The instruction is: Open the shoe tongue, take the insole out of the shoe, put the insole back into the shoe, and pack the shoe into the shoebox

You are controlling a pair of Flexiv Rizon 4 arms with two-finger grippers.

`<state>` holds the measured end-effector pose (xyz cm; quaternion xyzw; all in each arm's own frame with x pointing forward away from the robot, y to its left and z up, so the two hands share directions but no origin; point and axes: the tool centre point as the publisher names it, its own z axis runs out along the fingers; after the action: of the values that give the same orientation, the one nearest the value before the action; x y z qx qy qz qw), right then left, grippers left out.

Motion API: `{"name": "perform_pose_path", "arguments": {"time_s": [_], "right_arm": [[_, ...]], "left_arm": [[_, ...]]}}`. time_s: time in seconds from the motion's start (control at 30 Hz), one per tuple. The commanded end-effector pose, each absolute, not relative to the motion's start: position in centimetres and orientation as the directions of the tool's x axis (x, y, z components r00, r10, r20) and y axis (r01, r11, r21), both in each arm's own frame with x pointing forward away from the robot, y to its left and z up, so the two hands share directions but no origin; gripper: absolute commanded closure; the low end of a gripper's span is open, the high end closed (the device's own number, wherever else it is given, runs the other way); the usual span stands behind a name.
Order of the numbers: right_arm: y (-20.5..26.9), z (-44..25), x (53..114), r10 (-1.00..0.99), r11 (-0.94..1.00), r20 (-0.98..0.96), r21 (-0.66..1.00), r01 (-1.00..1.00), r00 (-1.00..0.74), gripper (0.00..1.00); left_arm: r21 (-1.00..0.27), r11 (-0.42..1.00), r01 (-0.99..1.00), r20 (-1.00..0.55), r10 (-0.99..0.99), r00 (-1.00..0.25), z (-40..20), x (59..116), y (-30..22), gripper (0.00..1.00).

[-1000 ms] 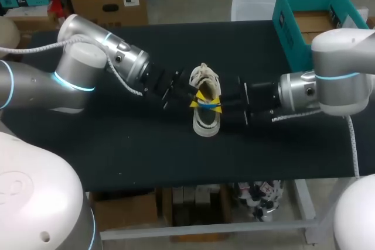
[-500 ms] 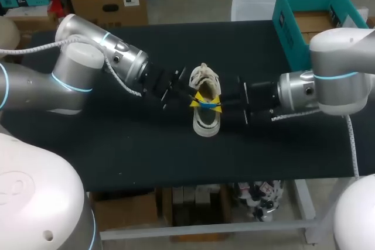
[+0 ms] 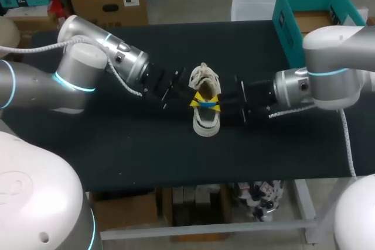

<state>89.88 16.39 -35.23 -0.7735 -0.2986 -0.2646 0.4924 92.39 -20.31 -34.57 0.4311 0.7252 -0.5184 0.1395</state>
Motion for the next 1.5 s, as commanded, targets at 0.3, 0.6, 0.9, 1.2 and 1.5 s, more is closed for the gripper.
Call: {"name": "perform_pose_path", "arguments": {"time_s": [0.3,0.6,0.9,1.2,1.5], "right_arm": [[16.3,-33.1,87.5,0.223,-0.397,0.732,-0.535,0.746,0.644,0.74],[16.8,-33.0,87.1,0.249,-0.397,0.726,-0.527,0.751,0.641,0.8],[17.0,-33.6,87.5,0.259,-0.406,0.704,-0.541,0.737,0.661,0.8],[16.8,-34.0,88.0,0.255,-0.417,0.693,-0.55,0.723,0.674,1.0],[16.8,-33.9,87.6,0.273,-0.428,0.715,-0.509,0.747,0.644,1.0]], "left_arm": [[-0.627,0.072,0.776,-0.656,0.489,-0.575,-34.6,92.2,-21.0,1.0],[-0.623,0.082,0.778,-0.656,0.488,-0.576,-34.6,92.0,-20.9,1.0],[-0.619,0.074,0.782,-0.665,0.479,-0.572,-34.4,91.9,-20.7,1.0],[-0.617,0.068,0.784,-0.67,0.477,-0.569,-34.3,91.8,-20.7,1.0],[-0.617,0.066,0.784,-0.658,0.502,-0.561,-33.4,91.1,-20.4,0.47]]}}
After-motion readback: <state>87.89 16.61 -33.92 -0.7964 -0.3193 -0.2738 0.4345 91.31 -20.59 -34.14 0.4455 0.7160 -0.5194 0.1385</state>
